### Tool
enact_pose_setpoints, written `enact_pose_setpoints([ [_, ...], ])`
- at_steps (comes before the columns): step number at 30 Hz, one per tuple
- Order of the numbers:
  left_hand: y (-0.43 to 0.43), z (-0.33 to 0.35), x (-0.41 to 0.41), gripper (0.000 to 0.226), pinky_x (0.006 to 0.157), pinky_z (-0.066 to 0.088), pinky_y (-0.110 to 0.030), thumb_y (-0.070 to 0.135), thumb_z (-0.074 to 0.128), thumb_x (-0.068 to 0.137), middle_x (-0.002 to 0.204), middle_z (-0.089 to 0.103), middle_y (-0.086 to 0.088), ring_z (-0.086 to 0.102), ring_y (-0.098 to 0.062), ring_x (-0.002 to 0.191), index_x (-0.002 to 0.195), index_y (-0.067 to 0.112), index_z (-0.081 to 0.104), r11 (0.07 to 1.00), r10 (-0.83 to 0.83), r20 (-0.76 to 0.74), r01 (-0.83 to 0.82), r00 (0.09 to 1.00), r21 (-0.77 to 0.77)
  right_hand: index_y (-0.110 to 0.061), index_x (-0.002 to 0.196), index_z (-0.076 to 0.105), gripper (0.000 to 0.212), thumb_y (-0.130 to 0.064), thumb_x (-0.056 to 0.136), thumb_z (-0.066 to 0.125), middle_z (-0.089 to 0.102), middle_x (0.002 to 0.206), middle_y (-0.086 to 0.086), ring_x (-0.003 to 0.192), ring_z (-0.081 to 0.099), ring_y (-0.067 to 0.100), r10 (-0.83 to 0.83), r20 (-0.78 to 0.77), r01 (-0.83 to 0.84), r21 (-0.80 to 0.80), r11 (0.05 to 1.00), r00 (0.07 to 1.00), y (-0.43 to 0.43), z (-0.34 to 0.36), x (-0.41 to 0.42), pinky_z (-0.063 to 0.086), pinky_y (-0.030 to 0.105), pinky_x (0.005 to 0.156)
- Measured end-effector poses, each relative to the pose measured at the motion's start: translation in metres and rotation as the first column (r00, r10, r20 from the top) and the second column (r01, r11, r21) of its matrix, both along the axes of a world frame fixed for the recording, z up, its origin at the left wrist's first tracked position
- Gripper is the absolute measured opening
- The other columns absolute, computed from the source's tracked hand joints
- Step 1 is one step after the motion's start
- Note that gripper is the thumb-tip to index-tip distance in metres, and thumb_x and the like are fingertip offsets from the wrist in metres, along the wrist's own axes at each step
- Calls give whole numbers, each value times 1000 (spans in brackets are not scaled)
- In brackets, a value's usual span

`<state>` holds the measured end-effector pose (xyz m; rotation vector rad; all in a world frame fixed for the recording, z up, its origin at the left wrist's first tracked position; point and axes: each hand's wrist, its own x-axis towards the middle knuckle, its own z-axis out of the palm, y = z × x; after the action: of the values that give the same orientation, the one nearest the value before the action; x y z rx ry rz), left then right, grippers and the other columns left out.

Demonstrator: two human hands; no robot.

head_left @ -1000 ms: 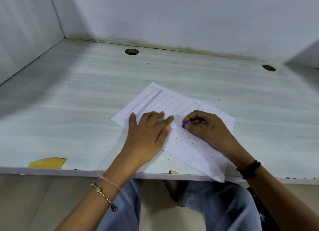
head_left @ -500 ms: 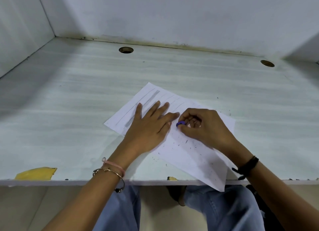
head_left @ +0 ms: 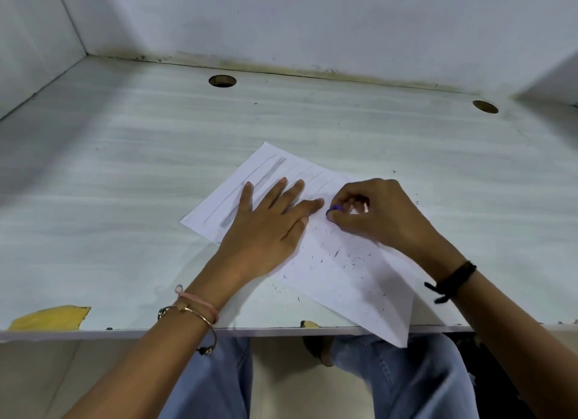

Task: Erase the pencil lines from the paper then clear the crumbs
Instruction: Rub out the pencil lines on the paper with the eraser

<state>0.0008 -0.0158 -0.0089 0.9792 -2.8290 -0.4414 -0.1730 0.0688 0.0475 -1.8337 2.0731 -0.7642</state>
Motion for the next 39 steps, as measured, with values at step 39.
enact_pose_setpoints([
  [39,-2,0,-2,47,117,-9,-55,39,14,106,163,-13,14,-18,-8,148,152,47,4,999,-17,86,21,996,-46,-19,82,75,6,-15,77,75,63,64,-15,55,50,0,269,25,-269,166,949,963,7,-1,21,37,9,56],
])
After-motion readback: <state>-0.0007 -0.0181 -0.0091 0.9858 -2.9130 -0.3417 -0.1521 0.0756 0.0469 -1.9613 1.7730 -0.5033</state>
